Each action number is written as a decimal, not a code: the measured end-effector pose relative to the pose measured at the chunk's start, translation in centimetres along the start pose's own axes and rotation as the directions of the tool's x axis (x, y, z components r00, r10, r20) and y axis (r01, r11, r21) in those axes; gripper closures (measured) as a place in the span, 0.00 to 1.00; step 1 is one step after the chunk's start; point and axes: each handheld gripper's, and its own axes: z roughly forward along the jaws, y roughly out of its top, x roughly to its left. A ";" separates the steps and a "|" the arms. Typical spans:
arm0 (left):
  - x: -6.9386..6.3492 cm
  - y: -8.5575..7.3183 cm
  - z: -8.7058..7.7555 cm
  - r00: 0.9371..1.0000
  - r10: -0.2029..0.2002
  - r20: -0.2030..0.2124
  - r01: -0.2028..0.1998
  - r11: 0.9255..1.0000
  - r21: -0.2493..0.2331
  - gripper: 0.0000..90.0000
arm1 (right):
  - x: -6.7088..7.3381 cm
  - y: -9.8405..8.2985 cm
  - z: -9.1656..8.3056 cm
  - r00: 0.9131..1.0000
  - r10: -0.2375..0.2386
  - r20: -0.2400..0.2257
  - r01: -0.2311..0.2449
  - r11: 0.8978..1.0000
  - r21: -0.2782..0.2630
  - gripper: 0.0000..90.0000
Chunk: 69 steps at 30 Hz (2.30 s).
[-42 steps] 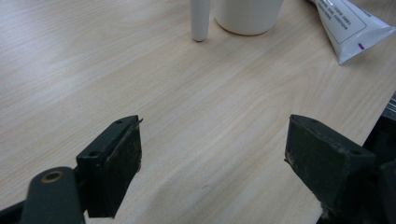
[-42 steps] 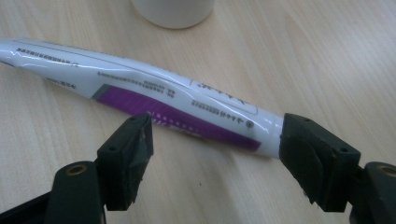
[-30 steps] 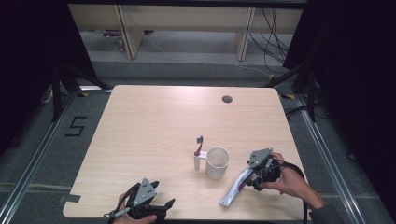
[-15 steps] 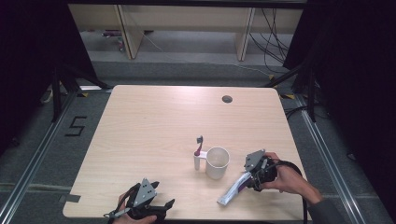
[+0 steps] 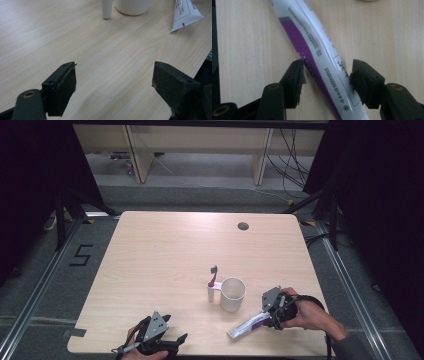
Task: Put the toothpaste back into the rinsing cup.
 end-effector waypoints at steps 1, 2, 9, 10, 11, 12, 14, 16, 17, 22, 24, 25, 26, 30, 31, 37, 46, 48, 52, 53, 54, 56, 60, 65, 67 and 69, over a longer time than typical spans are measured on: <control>0.0 0.0 0.0 1.000 0.002 0.001 -0.002 1.000 0.000 0.21 | 0.1 0.1 0.0 1.000 -0.006 -0.004 0.006 1.000 0.009 0.52; 0.0 0.0 0.0 1.000 0.000 0.001 0.000 1.000 0.000 0.21 | 0.1 0.2 0.0 1.000 -0.024 -0.008 0.024 1.000 0.010 0.53; 0.1 0.0 0.0 1.000 0.016 0.005 -0.016 1.000 0.013 0.21 | 0.7 0.6 0.4 0.997 -0.071 -0.010 0.072 0.994 0.081 0.66; 0.0 0.0 0.1 1.000 0.002 0.004 -0.002 1.000 0.002 0.21 | 0.7 0.6 0.4 0.998 -0.056 -0.010 0.057 0.994 0.090 0.66; 0.0 0.0 0.0 1.000 0.014 0.007 -0.014 1.000 0.015 0.21 | 0.6 0.7 0.4 0.997 -0.074 -0.018 0.075 0.993 0.087 0.65; 0.0 0.0 0.0 1.000 0.013 0.008 -0.013 1.000 0.014 0.21 | 0.5 0.8 0.4 0.997 -0.074 -0.017 0.075 0.994 0.073 0.63; 0.0 0.0 0.1 1.000 0.007 0.009 -0.007 1.000 0.009 0.21 | 0.7 0.9 0.2 1.000 -0.012 0.002 0.012 0.997 0.081 0.59; -0.1 0.0 0.2 1.000 -0.002 0.010 0.002 1.000 0.003 0.21 | 0.4 1.2 0.3 0.999 -0.043 -0.003 0.043 0.998 0.052 0.57; -0.1 -0.1 0.2 1.000 -0.004 0.012 0.004 1.000 -0.003 0.21 | 0.4 1.4 0.3 0.999 -0.044 -0.002 0.044 0.998 0.053 0.59; -0.1 0.0 0.1 1.000 0.002 0.009 -0.002 1.000 0.006 0.21 | 0.5 1.8 0.8 0.998 -0.054 -0.025 0.055 0.996 0.075 0.65; 0.0 0.0 0.2 1.000 0.007 0.014 -0.007 1.000 0.009 0.21 | 0.5 1.9 0.9 0.996 -0.082 -0.025 0.083 0.994 0.068 0.66; 0.0 0.0 0.2 1.000 0.008 0.012 -0.008 1.000 0.007 0.21 | 0.5 1.9 0.9 0.996 -0.083 -0.022 0.085 0.994 0.072 0.66; 0.0 0.0 0.2 1.000 0.009 0.014 -0.010 1.000 0.008 0.21 | 0.5 1.9 0.9 0.995 -0.094 -0.024 0.095 0.993 0.071 0.67; 0.2 0.0 0.1 1.000 0.028 0.003 -0.028 0.999 0.021 0.22 | 1.1 1.9 0.7 0.992 -0.126 -0.002 0.126 0.988 0.093 0.68; 0.1 0.0 0.1 1.000 0.022 0.004 -0.022 0.999 0.023 0.22 | 1.2 1.9 0.6 0.992 -0.130 -0.004 0.130 0.987 0.093 0.69; 0.0 0.0 0.1 1.000 0.016 0.005 -0.016 1.000 0.016 0.22 | 1.6 1.9 0.4 0.990 -0.142 -0.002 0.142 0.984 0.106 0.73; 0.1 0.0 0.1 1.000 0.029 0.007 -0.029 0.999 0.027 0.23 | 2.3 2.2 0.4 0.987 -0.160 0.005 0.158 0.978 0.137 0.79; -0.1 -0.1 0.2 1.000 -0.004 0.012 0.004 1.000 0.001 0.24 | 2.6 2.2 0.3 0.990 -0.141 0.019 0.137 0.980 0.145 0.80; 0.1 0.0 0.1 1.000 0.019 0.009 -0.019 1.000 0.024 0.24 | 2.8 2.1 0.3 0.994 -0.105 0.016 0.101 0.984 0.146 0.81; 0.2 0.0 0.0 1.000 0.030 0.003 -0.030 0.999 0.029 0.24 | 2.8 2.1 0.3 0.995 -0.095 0.011 0.093 0.985 0.145 0.82; 0.0 0.0 0.1 1.000 0.012 0.011 -0.012 1.000 0.017 0.24 | 2.7 2.2 0.2 0.995 -0.104 -0.005 0.104 0.984 0.146 0.81; 0.1 0.0 0.1 1.000 0.021 0.007 -0.021 0.999 0.024 0.24 | 2.9 2.1 0.2 0.999 -0.052 0.013 0.050 0.988 0.146 0.81; 0.0 -0.1 0.2 1.000 0.007 0.010 -0.007 1.000 0.006 0.24 | 2.8 2.2 0.1 1.000 -0.022 0.012 0.019 0.985 0.170 0.82; 0.3 0.0 0.1 1.000 0.030 -0.001 -0.030 0.999 0.015 0.24 | 3.0 2.5 0.1 0.999 -0.023 0.032 0.017 0.982 0.190 0.82; 0.1 0.0 0.1 1.000 -0.001 0.005 0.001 1.000 0.009 0.25 | 2.9 2.6 0.2 0.998 -0.052 0.029 0.046 0.981 0.187 0.82; 0.1 0.0 0.0 1.000 0.008 0.007 -0.008 1.000 0.012 0.25 | 2.7 2.8 0.2 0.996 -0.088 0.033 0.080 0.979 0.187 0.82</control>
